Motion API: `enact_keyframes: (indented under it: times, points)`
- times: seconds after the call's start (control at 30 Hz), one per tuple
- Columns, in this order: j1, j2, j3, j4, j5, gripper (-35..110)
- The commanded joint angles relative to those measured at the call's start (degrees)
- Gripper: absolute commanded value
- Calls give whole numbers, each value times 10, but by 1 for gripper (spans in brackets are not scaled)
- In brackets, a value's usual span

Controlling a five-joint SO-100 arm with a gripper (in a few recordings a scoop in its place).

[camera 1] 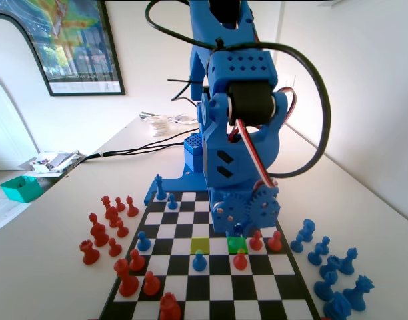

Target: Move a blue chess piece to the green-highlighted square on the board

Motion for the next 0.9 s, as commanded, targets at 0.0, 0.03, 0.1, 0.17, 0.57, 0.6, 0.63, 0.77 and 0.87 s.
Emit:
enact_keyframes:
  times: [0.0, 0.03, 0.1, 0.17, 0.57, 0.6, 0.63, 0.77, 0.87]
  points:
    - [-4, 23, 0, -4, -6, 1]
    - [-4, 23, 0, -4, -6, 1]
    - [-3, 23, 2, -8, -8, 1]
    - [-2, 23, 3, -11, -9, 1]
    - [4, 23, 6, -20, -12, 11]
    - [4, 23, 5, -20, -12, 12]
    - [5, 23, 4, -18, -12, 14]
    - [11, 24, 3, -17, -16, 17]
    - [16, 26, -1, -19, -15, 18]
